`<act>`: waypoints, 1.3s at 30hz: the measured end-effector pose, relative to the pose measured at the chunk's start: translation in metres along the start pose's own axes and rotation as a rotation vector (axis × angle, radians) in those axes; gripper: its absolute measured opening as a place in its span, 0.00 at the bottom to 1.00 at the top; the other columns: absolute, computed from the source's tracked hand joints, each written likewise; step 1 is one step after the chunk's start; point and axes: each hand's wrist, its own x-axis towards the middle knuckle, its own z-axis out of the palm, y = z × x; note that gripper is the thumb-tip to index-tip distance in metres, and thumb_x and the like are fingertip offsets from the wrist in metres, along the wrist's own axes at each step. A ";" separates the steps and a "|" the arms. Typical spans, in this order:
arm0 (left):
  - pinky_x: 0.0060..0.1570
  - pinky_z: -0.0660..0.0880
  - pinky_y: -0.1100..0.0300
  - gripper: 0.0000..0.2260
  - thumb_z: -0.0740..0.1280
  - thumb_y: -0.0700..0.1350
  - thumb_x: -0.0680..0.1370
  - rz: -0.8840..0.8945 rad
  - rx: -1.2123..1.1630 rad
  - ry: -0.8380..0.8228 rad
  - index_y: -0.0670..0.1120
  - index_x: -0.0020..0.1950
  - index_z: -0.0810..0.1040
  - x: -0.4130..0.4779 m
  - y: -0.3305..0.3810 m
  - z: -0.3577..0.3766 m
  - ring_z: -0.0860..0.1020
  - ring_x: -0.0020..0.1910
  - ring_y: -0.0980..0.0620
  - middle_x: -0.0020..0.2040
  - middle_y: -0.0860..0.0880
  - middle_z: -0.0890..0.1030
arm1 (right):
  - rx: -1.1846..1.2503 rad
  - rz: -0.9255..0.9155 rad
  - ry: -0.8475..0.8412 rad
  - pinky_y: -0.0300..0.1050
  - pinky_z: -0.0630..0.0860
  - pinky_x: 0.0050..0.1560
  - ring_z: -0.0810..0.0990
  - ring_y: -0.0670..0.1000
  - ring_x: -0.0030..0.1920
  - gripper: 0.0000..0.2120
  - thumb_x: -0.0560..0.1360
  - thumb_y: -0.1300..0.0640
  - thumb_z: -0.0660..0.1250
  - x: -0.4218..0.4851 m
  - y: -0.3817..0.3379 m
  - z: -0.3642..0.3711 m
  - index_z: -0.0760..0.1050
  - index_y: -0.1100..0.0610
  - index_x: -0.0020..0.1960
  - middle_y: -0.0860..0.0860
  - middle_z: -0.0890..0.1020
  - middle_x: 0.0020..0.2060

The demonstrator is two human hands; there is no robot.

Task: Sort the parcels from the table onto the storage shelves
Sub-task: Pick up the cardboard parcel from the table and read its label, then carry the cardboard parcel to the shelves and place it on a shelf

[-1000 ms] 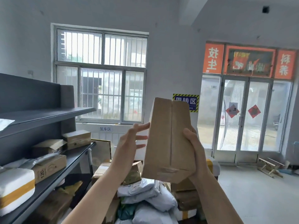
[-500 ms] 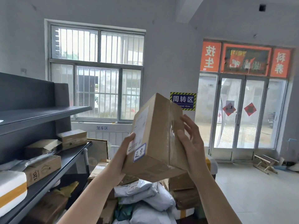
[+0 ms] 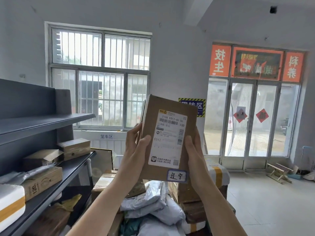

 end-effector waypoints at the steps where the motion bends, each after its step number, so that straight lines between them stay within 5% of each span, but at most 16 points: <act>1: 0.32 0.81 0.62 0.10 0.62 0.56 0.79 -0.021 -0.050 0.006 0.65 0.60 0.66 0.000 0.001 0.000 0.86 0.40 0.59 0.54 0.49 0.81 | -0.015 -0.004 0.004 0.35 0.82 0.45 0.84 0.35 0.51 0.26 0.83 0.50 0.54 0.000 0.000 0.000 0.52 0.41 0.80 0.43 0.76 0.66; 8: 0.30 0.80 0.63 0.12 0.55 0.54 0.83 -0.066 -0.189 0.035 0.62 0.66 0.64 0.001 0.006 -0.002 0.84 0.41 0.57 0.52 0.53 0.82 | -0.115 -0.047 -0.057 0.38 0.82 0.53 0.77 0.45 0.66 0.26 0.82 0.41 0.53 0.008 -0.006 0.007 0.49 0.34 0.78 0.45 0.68 0.76; 12: 0.36 0.83 0.59 0.20 0.52 0.56 0.84 -0.039 -0.192 -0.016 0.63 0.77 0.60 0.006 0.011 -0.008 0.82 0.54 0.53 0.65 0.53 0.80 | -0.048 -0.066 -0.107 0.39 0.82 0.51 0.81 0.41 0.60 0.29 0.81 0.43 0.58 0.009 -0.008 0.011 0.50 0.34 0.77 0.45 0.69 0.76; 16: 0.45 0.84 0.51 0.20 0.53 0.55 0.84 -0.011 -0.198 -0.042 0.64 0.77 0.61 0.011 0.019 -0.017 0.82 0.58 0.49 0.66 0.52 0.80 | -0.023 -0.095 -0.071 0.39 0.82 0.50 0.82 0.37 0.59 0.31 0.77 0.45 0.57 0.013 -0.008 0.021 0.51 0.37 0.78 0.43 0.71 0.73; 20: 0.55 0.81 0.43 0.21 0.54 0.55 0.84 0.042 -0.160 0.003 0.66 0.77 0.60 0.009 0.027 -0.032 0.81 0.62 0.48 0.68 0.53 0.79 | 0.051 -0.094 -0.044 0.37 0.82 0.48 0.84 0.35 0.53 0.24 0.85 0.52 0.53 0.015 -0.015 0.037 0.54 0.41 0.79 0.42 0.75 0.66; 25: 0.39 0.81 0.62 0.22 0.56 0.45 0.84 0.147 -0.032 0.005 0.64 0.75 0.59 -0.010 0.044 -0.054 0.83 0.50 0.59 0.63 0.56 0.78 | 0.169 -0.078 -0.076 0.34 0.82 0.43 0.85 0.35 0.49 0.23 0.85 0.55 0.51 0.007 -0.022 0.056 0.56 0.42 0.78 0.37 0.77 0.59; 30: 0.39 0.81 0.61 0.22 0.59 0.49 0.73 0.138 0.026 0.160 0.63 0.67 0.65 -0.047 0.069 -0.068 0.83 0.50 0.56 0.59 0.54 0.80 | 0.286 -0.056 -0.217 0.41 0.84 0.49 0.84 0.45 0.60 0.24 0.85 0.54 0.53 -0.004 -0.033 0.073 0.56 0.44 0.80 0.46 0.76 0.68; 35: 0.50 0.80 0.53 0.19 0.60 0.51 0.77 0.192 0.143 0.424 0.63 0.67 0.69 -0.116 0.090 -0.067 0.82 0.56 0.52 0.59 0.53 0.82 | 0.485 0.017 -0.392 0.50 0.83 0.57 0.80 0.54 0.67 0.27 0.81 0.52 0.62 -0.040 -0.046 0.085 0.59 0.42 0.78 0.52 0.72 0.74; 39: 0.45 0.80 0.56 0.16 0.61 0.44 0.81 0.187 0.116 0.664 0.56 0.67 0.73 -0.190 0.115 -0.055 0.85 0.49 0.55 0.50 0.54 0.86 | 0.608 0.088 -0.554 0.55 0.81 0.62 0.79 0.54 0.67 0.27 0.80 0.53 0.62 -0.089 -0.059 0.090 0.61 0.42 0.78 0.51 0.74 0.73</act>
